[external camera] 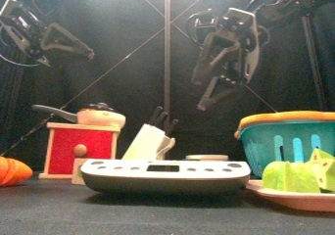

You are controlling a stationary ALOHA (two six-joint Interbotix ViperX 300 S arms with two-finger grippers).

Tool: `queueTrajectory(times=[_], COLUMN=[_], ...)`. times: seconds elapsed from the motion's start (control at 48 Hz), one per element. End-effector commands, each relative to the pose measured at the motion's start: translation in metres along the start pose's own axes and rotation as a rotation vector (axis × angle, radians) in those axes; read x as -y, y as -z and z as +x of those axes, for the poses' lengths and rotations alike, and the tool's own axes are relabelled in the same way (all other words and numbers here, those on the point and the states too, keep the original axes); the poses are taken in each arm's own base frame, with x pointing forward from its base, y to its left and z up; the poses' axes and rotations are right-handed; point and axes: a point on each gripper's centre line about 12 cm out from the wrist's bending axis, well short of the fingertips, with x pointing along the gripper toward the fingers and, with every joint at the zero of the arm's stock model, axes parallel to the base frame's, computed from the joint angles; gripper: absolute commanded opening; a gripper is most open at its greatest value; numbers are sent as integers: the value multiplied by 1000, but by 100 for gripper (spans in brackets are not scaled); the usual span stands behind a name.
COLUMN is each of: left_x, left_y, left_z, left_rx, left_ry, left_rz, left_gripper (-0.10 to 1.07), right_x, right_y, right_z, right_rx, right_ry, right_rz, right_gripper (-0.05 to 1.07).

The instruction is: Grab detergent

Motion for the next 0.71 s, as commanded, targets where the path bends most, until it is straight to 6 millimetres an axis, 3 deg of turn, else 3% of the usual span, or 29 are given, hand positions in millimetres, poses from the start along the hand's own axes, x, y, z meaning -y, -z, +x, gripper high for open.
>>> queueTrajectory(times=[0.0, 0.229, 0.479, 0.688], left_x=[-3, -24, -56, -80], left_y=[-9, -22, -36, -39], left_z=[-3, -5, -1, 1], left_rx=[44, 71, -139, -223], left_ry=[-15, -109, -236, -320], left_rz=[-2, -20, -119, -58], left_gripper=[55, 56, 56, 56], right_x=[-3, 1, 6, 13], right_y=[-27, -33, -20, -7], right_z=[-10, -13, -7, -2], right_rx=[103, 142, 118, 85], right_ry=[-25, -21, -13, 3], right_rz=[-19, -60, -83, -124], right_gripper=[103, 103, 103, 103])
